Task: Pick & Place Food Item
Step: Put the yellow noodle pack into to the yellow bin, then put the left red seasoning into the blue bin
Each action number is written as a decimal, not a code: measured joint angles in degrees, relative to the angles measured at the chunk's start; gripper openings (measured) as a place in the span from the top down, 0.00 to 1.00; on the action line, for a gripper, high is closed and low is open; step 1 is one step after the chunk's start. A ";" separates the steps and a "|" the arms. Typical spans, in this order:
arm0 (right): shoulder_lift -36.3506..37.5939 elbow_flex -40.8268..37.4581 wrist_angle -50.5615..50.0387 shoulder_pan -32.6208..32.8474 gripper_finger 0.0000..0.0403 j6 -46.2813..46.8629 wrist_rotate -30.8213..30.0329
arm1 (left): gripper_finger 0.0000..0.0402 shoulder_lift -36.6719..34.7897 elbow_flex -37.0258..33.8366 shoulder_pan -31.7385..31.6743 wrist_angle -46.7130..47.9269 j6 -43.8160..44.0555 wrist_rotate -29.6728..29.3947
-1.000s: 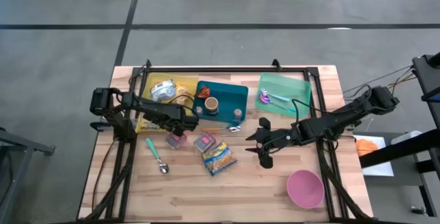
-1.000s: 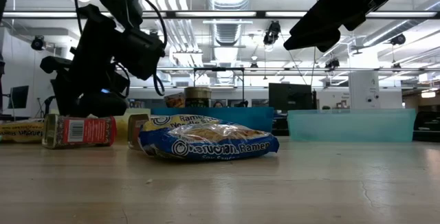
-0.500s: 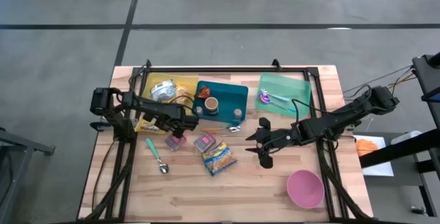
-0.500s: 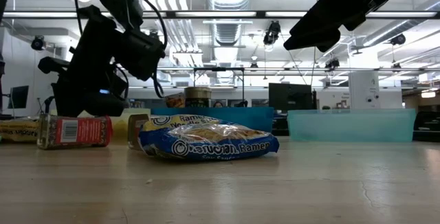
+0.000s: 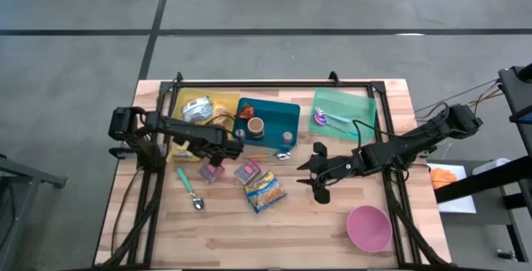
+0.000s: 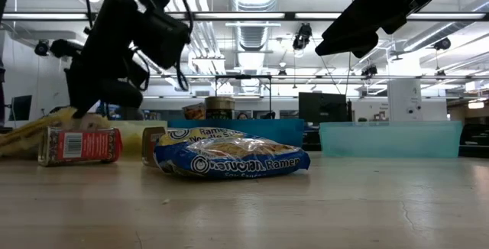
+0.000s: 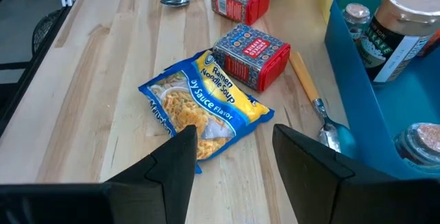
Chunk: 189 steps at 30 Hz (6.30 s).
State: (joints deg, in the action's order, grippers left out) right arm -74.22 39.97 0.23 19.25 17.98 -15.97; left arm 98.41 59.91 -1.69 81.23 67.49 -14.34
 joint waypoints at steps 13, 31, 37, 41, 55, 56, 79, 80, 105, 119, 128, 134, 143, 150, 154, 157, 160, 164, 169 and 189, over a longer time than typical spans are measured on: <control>0.00 0.00 -0.28 0.00 0.53 0.00 0.17 | 1.00 -0.58 9.53 2.99 8.68 2.80 -3.50; 0.00 0.04 -0.44 0.00 0.53 -0.20 0.17 | 1.00 -7.21 15.81 3.28 8.80 2.56 -10.01; 0.00 0.04 -0.44 0.00 0.53 -0.13 0.17 | 1.00 -11.59 18.65 3.25 8.78 1.67 -13.12; 0.00 0.04 -0.44 0.00 0.53 0.00 0.17 | 1.00 -14.43 20.25 2.29 8.76 1.45 -16.95; 0.00 0.04 -0.37 0.00 0.53 0.01 0.15 | 1.00 -17.35 21.02 -10.92 1.03 -13.34 -19.74; 0.00 0.04 -0.37 0.00 0.53 0.02 0.15 | 1.00 -17.29 20.64 -11.87 0.79 -14.04 -19.62; 0.00 0.04 -0.35 -0.02 0.53 -1.47 0.00 | 1.00 -17.20 3.48 -24.98 -19.90 -29.99 -14.94; 0.00 0.04 -0.35 -0.02 0.53 -1.53 0.00 | 1.00 -17.20 2.90 -25.03 -21.36 -30.59 -14.04; 0.02 1.75 7.68 -3.35 0.53 -15.45 0.41 | 1.00 -17.18 -7.92 -25.16 -39.59 -37.86 -4.01; 0.00 1.79 7.26 -6.08 0.53 -15.38 2.86 | 1.00 -17.18 -12.87 -25.25 -45.52 -39.72 -4.01; -0.02 2.76 7.24 -7.24 0.53 -15.85 2.95 | 1.00 -17.25 -13.73 -25.62 -47.00 -42.29 -1.27; -0.02 2.95 7.12 -8.25 0.53 -16.50 2.95 | 1.00 -17.25 -12.67 -25.62 -47.83 -44.44 -1.01; -0.04 2.93 4.52 -8.44 0.53 -16.50 2.93 | 0.92 -17.22 -12.65 -25.62 -48.33 -45.26 2.08; -0.04 2.93 4.50 -8.44 0.53 -16.50 2.93 | 0.77 -17.20 -12.60 -25.62 -48.50 -46.74 2.39; -0.04 2.93 4.50 -8.44 0.53 -16.50 2.93 | 0.66 -17.20 -12.59 -25.62 -48.67 -46.74 2.14; -0.04 2.93 4.52 -8.44 0.53 -16.52 2.93 | 0.56 -17.20 -12.56 -25.62 -48.81 -46.74 1.98; -0.04 2.93 4.52 -8.44 0.53 -16.72 2.91 | 0.48 -17.20 -12.56 -25.62 -49.36 -46.74 1.96; -0.04 2.93 4.53 -8.44 0.53 -16.70 2.91 | 0.40 -17.20 -11.62 -25.62 -50.16 -46.74 1.95; -0.04 2.91 4.47 -8.41 0.53 -16.64 2.91 | 0.37 -17.87 -9.62 -25.30 -49.91 -47.85 2.15; -0.04 2.89 2.53 -8.39 0.53 -14.97 2.91 | 0.37 -25.23 -6.94 -14.12 -25.57 -41.74 14.61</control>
State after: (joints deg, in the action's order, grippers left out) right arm -74.26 42.85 2.76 10.85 3.01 -13.06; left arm 73.18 52.97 -15.81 55.67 25.75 0.27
